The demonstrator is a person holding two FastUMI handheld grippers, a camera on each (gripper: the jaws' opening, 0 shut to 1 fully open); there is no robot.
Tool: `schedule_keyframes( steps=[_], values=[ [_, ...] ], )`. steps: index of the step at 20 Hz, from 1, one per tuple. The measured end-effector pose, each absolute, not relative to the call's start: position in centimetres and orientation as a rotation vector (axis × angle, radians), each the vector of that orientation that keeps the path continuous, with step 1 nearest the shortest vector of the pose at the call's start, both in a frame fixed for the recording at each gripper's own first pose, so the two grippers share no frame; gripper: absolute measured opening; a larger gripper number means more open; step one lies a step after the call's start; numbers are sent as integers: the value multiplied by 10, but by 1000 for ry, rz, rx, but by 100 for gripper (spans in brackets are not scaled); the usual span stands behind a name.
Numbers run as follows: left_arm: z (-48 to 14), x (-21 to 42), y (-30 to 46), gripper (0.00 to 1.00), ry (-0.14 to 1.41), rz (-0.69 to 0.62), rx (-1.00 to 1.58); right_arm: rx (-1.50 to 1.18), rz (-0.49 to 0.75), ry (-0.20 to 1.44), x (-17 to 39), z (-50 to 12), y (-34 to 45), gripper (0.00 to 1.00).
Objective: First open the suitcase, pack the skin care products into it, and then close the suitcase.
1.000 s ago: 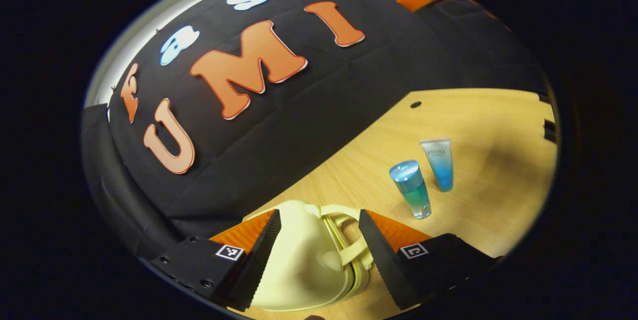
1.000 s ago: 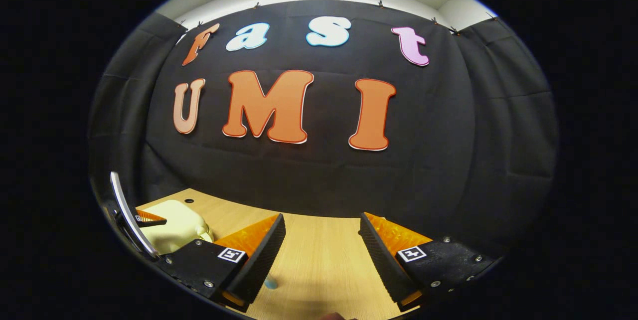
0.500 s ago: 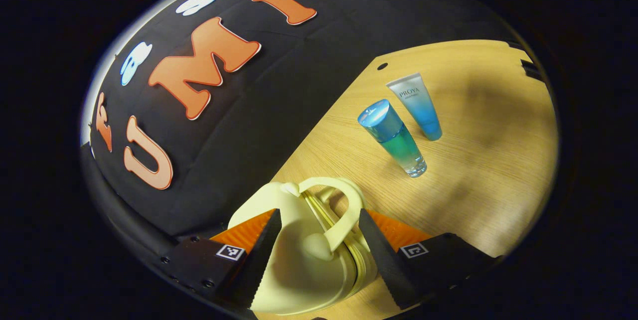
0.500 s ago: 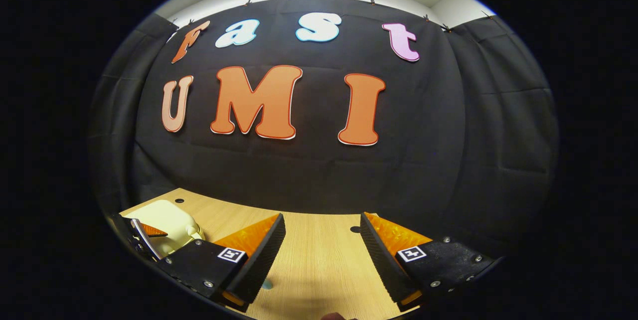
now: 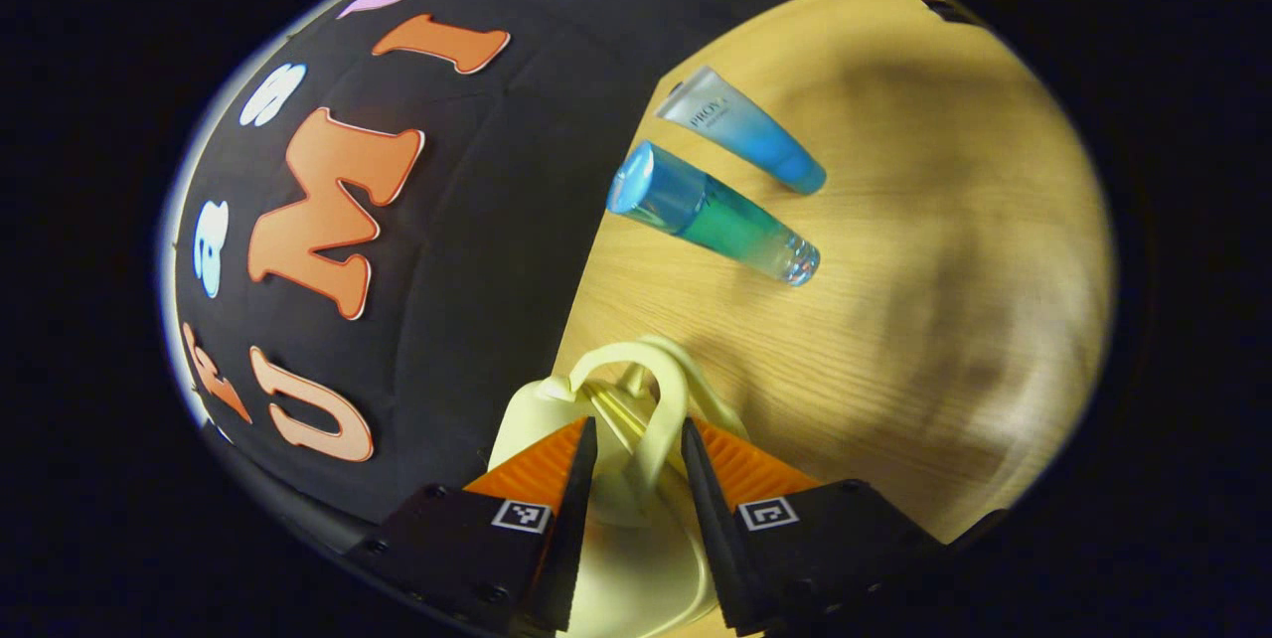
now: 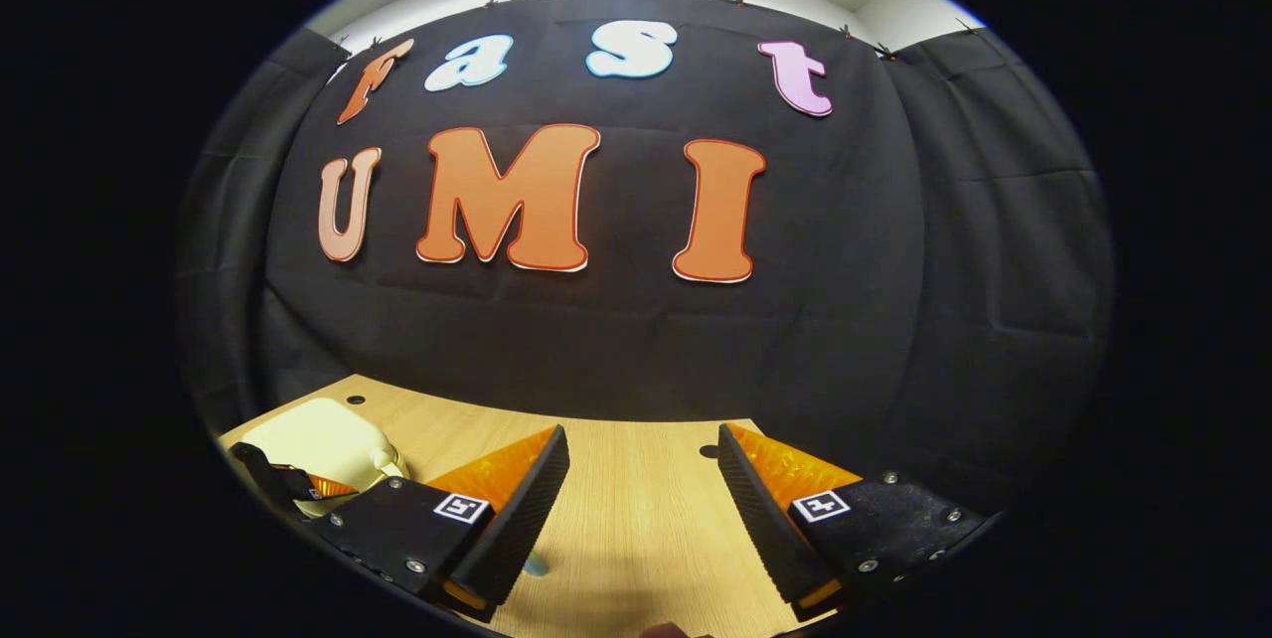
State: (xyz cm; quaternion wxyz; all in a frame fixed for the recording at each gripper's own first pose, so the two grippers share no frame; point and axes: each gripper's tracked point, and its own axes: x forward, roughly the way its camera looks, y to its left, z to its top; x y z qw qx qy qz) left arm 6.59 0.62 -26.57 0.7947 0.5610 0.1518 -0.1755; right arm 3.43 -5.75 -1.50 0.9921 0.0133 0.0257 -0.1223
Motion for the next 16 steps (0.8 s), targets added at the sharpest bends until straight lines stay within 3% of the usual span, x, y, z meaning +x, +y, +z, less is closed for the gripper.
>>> schedule_keyframes(
  steps=[1, 2, 3, 10, 16],
  values=[
    [-262, 70, 6, 47, 306, -374, 1217, 26, -245, 53, 33, -15, -57, 95],
    [-260, 70, 5, 34, 291, -368, 1218, 26, -243, 53, 33, -15, -56, 95],
    [-261, 69, 5, 12, 291, -371, 1213, 24, -244, 54, 33, -16, -56, 95],
    [-212, 64, 18, 9, 279, -326, 948, 10, -216, 62, 39, -15, -44, 95],
    [-141, 78, 64, 10, 269, -185, 540, 6, -176, 61, 48, -10, -23, 95]
  ],
)
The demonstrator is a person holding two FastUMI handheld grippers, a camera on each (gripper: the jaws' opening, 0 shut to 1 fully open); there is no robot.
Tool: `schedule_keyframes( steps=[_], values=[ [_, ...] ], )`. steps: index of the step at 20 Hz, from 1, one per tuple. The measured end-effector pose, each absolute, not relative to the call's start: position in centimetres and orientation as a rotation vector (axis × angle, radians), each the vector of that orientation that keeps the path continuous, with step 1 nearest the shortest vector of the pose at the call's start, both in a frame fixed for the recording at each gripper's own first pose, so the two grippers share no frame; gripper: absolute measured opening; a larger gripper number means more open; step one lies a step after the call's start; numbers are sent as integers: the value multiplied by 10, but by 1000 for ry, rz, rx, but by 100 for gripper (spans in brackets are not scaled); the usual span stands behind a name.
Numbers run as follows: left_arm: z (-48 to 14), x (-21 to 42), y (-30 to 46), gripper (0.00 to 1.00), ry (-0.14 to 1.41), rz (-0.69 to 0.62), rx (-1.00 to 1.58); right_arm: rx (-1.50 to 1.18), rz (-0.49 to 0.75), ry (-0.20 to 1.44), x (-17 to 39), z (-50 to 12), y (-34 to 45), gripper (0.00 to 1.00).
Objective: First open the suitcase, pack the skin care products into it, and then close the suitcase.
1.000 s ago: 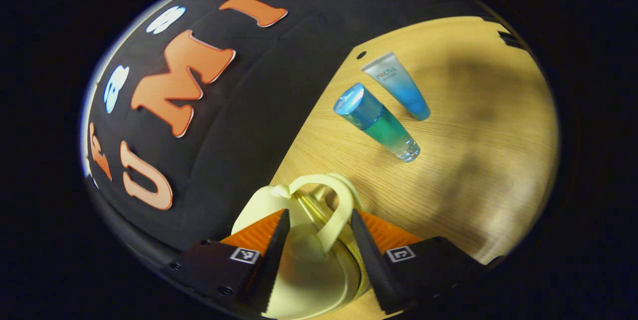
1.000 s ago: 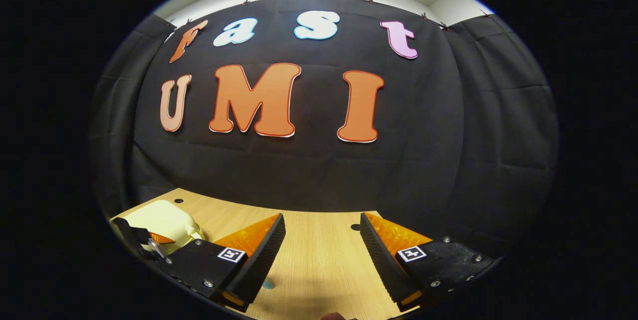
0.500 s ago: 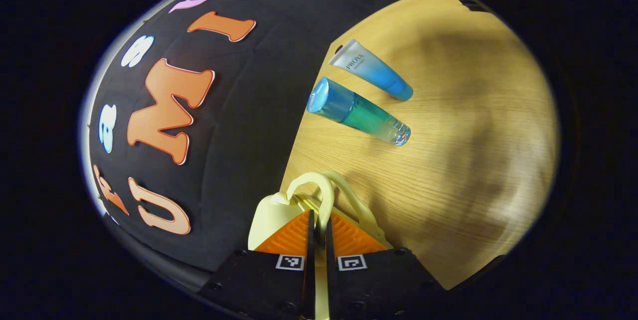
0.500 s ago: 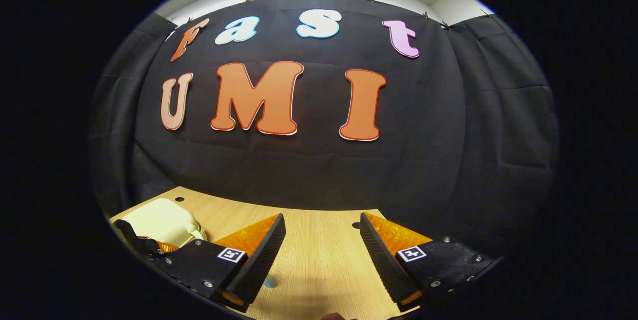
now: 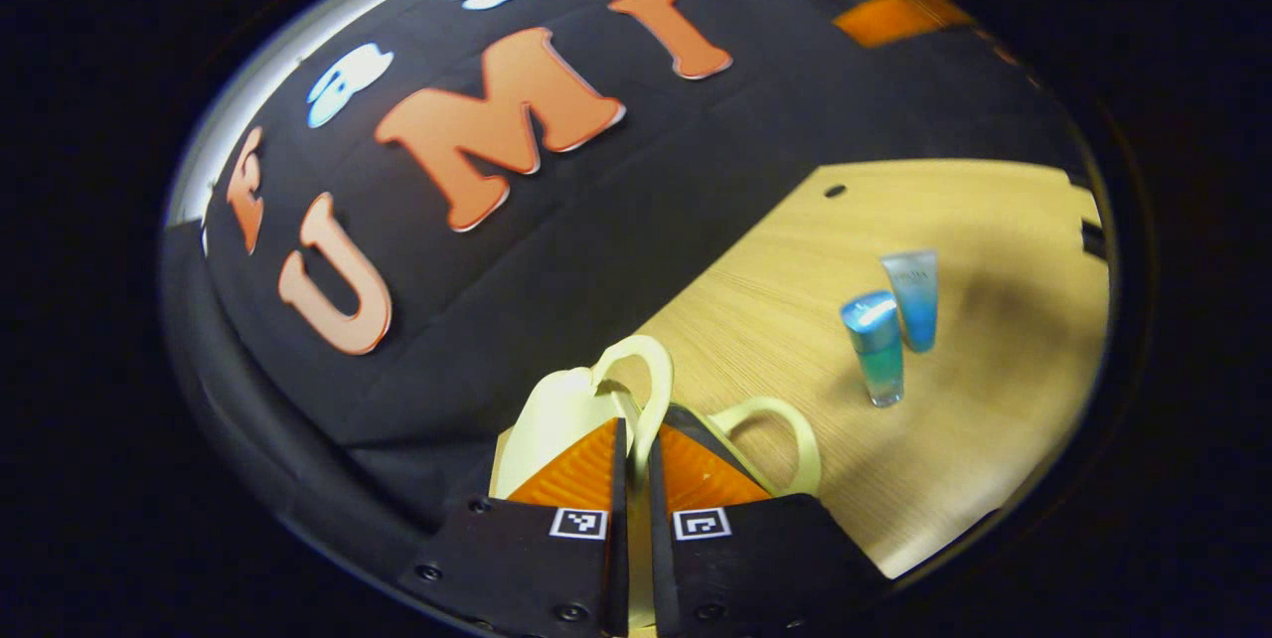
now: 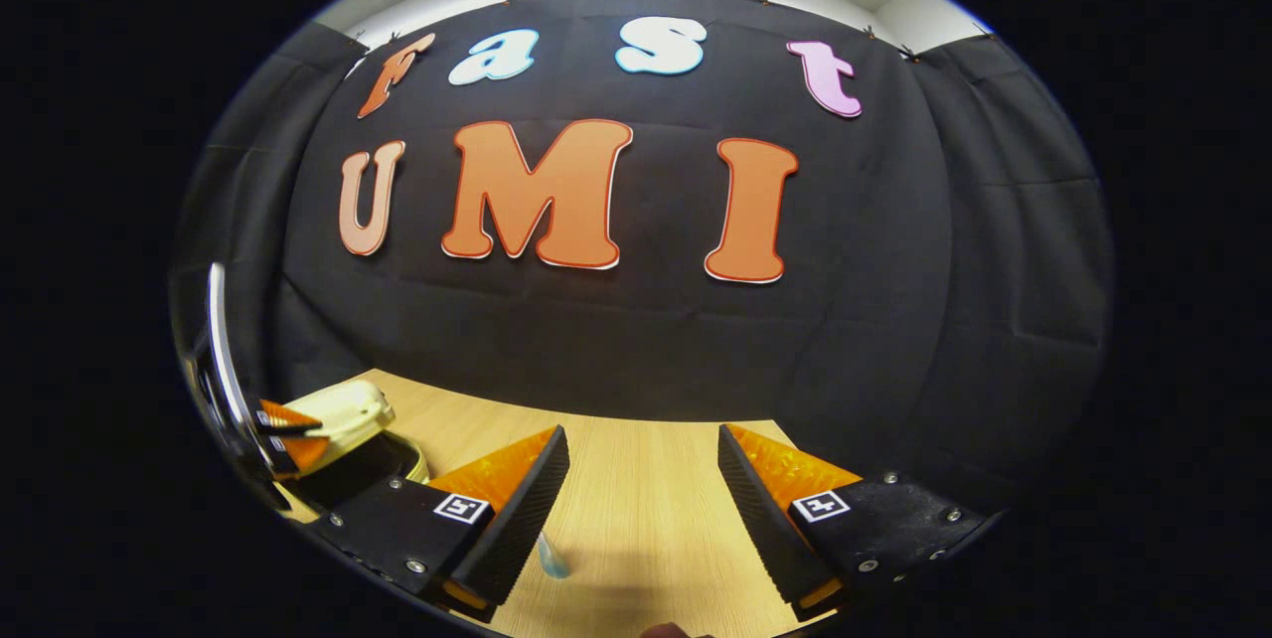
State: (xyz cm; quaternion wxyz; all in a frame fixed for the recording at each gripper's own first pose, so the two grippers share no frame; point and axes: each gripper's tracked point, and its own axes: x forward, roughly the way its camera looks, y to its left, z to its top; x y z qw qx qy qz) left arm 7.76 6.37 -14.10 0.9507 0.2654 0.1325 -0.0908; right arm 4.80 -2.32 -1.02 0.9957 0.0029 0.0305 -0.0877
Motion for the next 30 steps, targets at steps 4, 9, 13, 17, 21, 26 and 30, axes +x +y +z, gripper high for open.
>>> schedule_keyframes(
  steps=[4, 9, 13, 17, 21, 26, 30],
  values=[
    [-102, 90, 111, 10, 262, -110, 321, -8, -148, 61, 56, -6, -7, 95],
    [-70, 99, 167, 10, 242, -66, 109, -20, -122, 58, 65, -2, 13, 95],
    [-56, 104, 221, 10, 210, -6, -55, -23, -111, 64, 71, -2, 28, 95],
    [-54, 100, 290, 0, 181, 86, -161, -38, -95, 70, 78, -1, 49, 95],
    [-68, 96, 352, 0, 183, 146, -281, -57, -83, 74, 87, 2, 70, 95],
    [-115, 91, 435, 0, 241, 238, -441, -59, -80, 88, 99, 3, 97, 95],
    [-178, 88, 491, 1, 342, 318, -568, -69, -79, 103, 105, 1, 114, 95]
  ],
)
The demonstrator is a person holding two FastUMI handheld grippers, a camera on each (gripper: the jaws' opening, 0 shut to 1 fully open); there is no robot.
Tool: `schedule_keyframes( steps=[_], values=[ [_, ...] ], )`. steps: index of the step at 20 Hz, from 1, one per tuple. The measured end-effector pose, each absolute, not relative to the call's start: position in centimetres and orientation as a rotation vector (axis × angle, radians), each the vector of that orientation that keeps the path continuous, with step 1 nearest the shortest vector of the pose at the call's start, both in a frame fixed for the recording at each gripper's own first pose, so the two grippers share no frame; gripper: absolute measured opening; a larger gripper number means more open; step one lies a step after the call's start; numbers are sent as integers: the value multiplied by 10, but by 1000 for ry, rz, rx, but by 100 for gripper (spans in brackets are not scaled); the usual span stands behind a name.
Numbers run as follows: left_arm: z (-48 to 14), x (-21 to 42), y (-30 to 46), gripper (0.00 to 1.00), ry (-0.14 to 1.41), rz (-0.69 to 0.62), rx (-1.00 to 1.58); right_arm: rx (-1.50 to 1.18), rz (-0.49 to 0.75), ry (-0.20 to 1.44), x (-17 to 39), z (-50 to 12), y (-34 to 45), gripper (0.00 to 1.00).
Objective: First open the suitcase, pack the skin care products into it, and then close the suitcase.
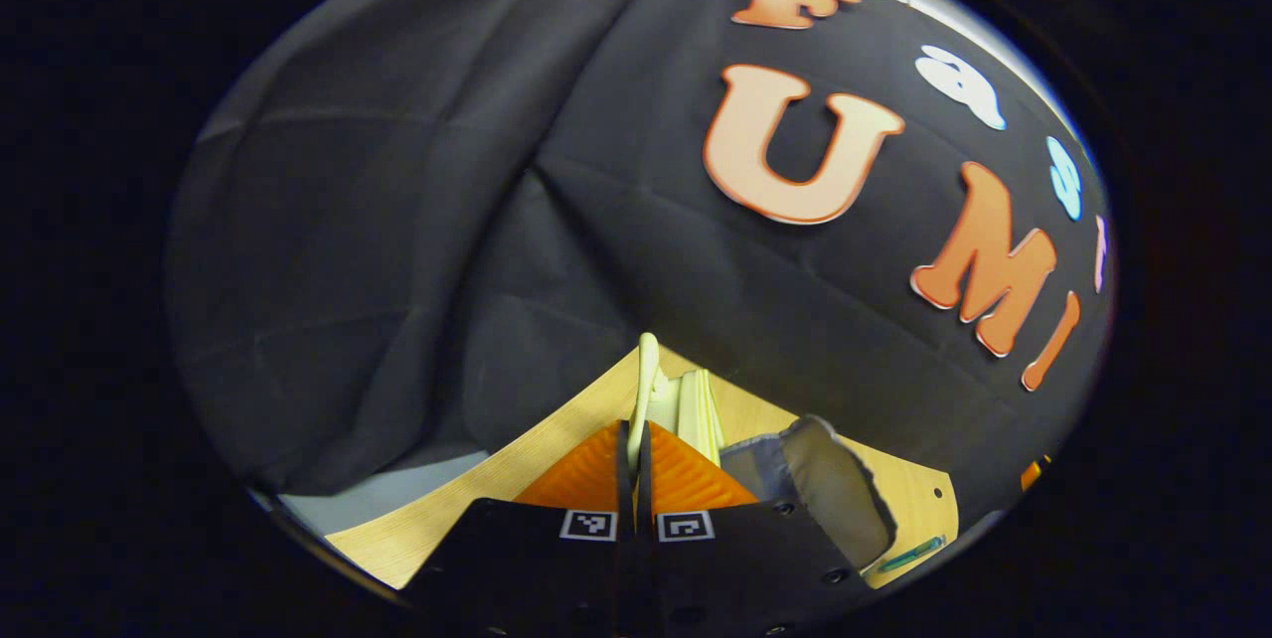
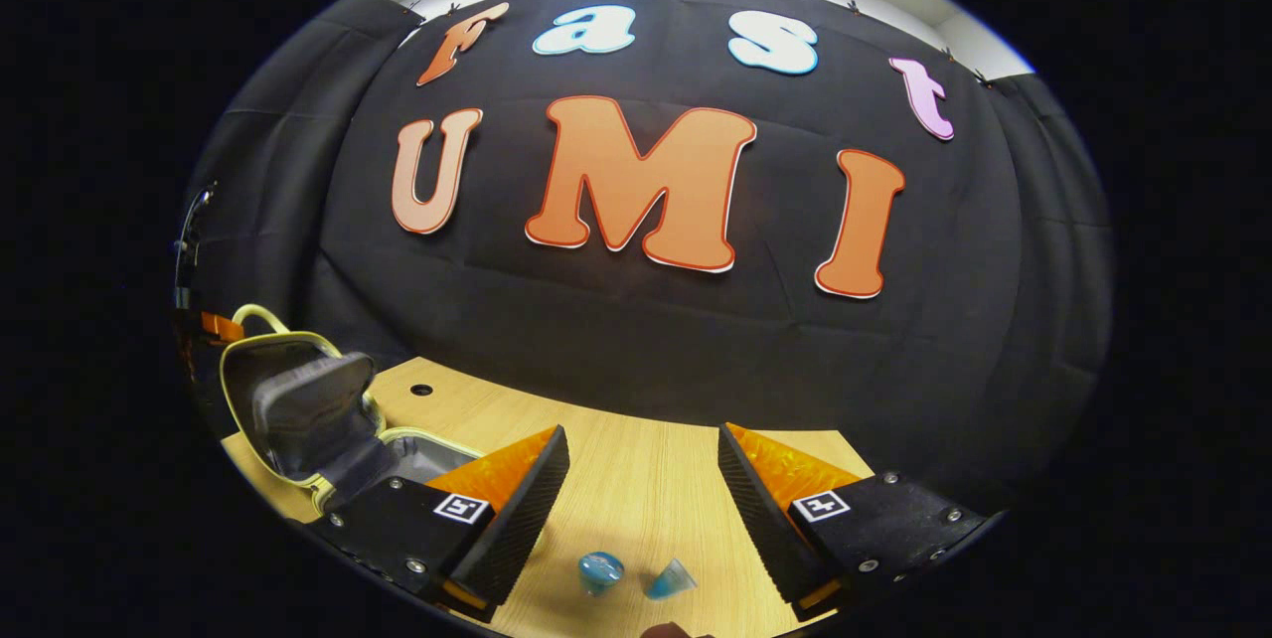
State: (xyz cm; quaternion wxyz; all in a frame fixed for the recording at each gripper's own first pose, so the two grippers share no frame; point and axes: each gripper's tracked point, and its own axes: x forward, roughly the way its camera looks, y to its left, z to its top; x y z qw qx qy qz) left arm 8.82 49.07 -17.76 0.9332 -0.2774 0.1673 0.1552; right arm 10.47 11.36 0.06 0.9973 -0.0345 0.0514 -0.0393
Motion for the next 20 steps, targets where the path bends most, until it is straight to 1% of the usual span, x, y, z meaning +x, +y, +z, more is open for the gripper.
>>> schedule_keyframes(
  steps=[4, 9, 11, 15, 16, 17, 18, 20],
  values=[
    [-248, 86, 519, 1, 447, 347, -648, -78, -87, 122, 108, -3, 124, 95],
    [-305, 91, 541, 0, 473, 340, -839, -79, -95, 149, 110, -7, 133, 95],
    [-335, 90, 543, 0, 509, 359, -937, -81, -102, 160, 109, -9, 134, 95],
    [-372, 90, 539, 1, 552, 388, -1064, -70, -133, 186, 105, -15, 128, 95],
    [-382, 86, 540, 1, 578, 427, -1099, -68, -142, 194, 103, -16, 126, 95],
    [-387, 77, 541, 7, 602, 445, -1139, -68, -150, 203, 101, -19, 124, 95],
    [-387, 77, 541, 14, 582, 448, -1169, -72, -161, 208, 98, -20, 120, 95],
    [-380, 65, 550, 22, 550, 479, -1136, -76, -173, 216, 96, -24, 113, 95]
  ],
)
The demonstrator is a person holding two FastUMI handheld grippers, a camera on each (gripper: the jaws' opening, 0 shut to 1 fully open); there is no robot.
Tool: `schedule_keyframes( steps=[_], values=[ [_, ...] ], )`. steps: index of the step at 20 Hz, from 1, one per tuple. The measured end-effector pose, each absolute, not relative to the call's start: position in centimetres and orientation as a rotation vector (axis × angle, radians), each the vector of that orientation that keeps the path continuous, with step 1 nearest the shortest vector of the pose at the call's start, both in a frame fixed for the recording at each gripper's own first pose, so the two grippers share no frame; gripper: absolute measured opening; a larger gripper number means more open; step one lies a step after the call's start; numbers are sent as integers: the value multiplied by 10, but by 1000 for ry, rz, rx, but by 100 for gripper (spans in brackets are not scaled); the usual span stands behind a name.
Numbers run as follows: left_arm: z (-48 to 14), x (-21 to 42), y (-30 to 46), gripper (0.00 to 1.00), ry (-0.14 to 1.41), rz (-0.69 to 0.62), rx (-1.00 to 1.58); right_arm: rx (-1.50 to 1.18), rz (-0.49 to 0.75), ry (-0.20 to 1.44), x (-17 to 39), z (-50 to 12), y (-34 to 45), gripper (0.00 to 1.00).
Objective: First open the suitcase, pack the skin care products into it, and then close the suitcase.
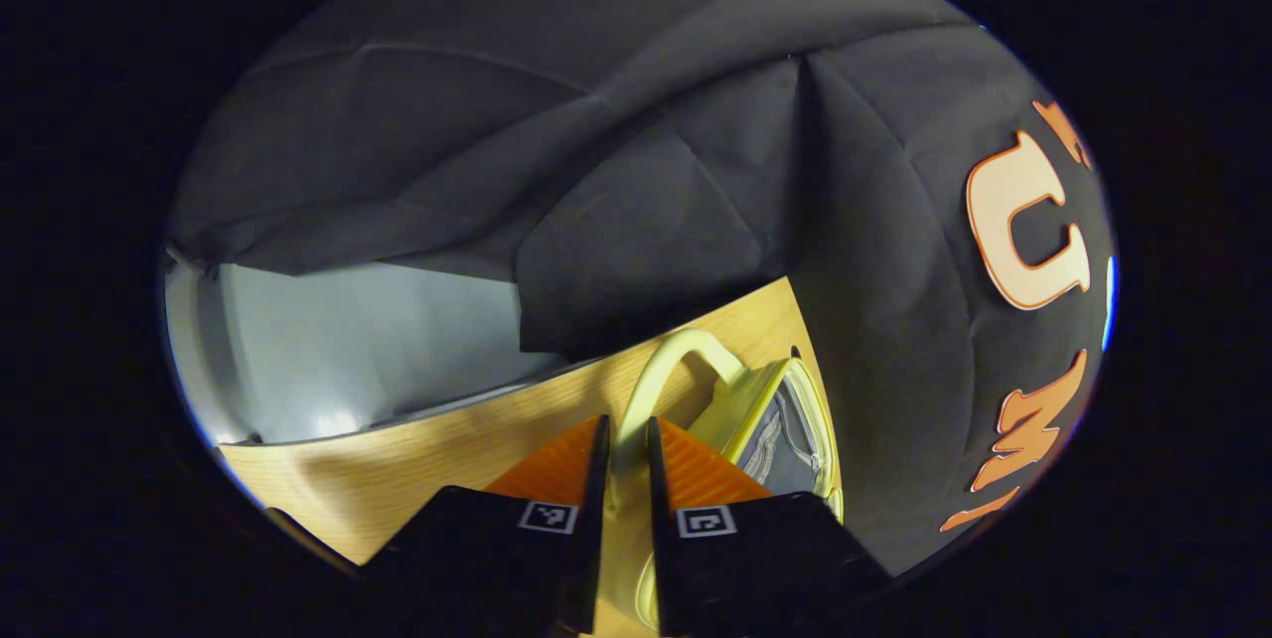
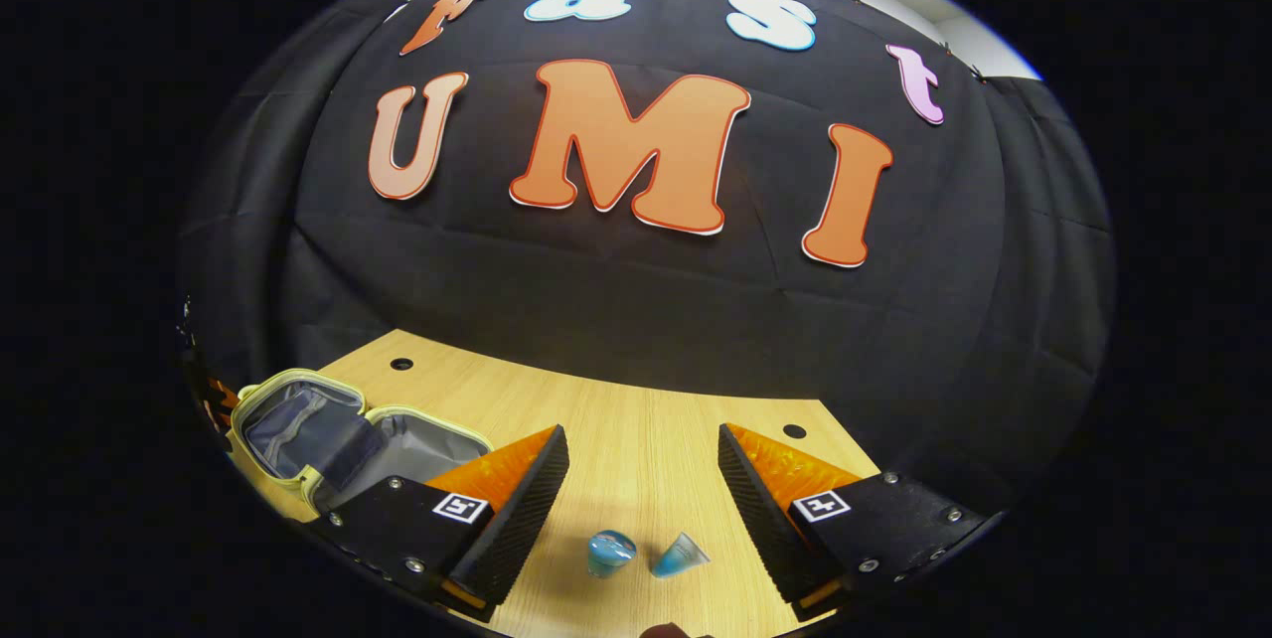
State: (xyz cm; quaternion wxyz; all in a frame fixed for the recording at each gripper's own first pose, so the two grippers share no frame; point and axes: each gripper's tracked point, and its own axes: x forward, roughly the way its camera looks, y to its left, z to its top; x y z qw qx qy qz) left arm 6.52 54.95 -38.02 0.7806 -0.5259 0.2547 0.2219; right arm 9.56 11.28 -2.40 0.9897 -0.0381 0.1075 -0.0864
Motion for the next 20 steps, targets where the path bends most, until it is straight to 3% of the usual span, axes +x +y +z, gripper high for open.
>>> schedule_keyframes(
  steps=[1, 4, 5, 7, 8, 10, 12, 14, 20],
  values=[
    [-375, 61, 553, 41, 536, 494, -1111, -74, -172, 222, 94, -26, 111, 95],
    [-344, 52, 550, 44, 481, 481, -1089, -72, -165, 234, 92, -33, 103, 96],
    [-335, 51, 545, 60, 479, 472, -1079, -70, -159, 232, 91, -35, 101, 96],
    [-317, 46, 528, 81, 471, 454, -1033, -66, -139, 229, 92, -38, 97, 96],
    [-306, 47, 518, 78, 463, 434, -1013, -65, -129, 227, 93, -38, 94, 96],
    [-287, 48, 493, 88, 451, 399, -961, -59, -109, 219, 93, -41, 89, 96],
    [-265, 47, 461, 85, 440, 358, -890, -52, -88, 220, 91, -47, 82, 96],
    [-246, 49, 430, 95, 439, 333, -806, -42, -67, 235, 87, -55, 74, 96],
    [-195, 59, 323, 95, 412, 212, -538, -32, -8, 258, 74, -77, 52, 96]
  ],
)
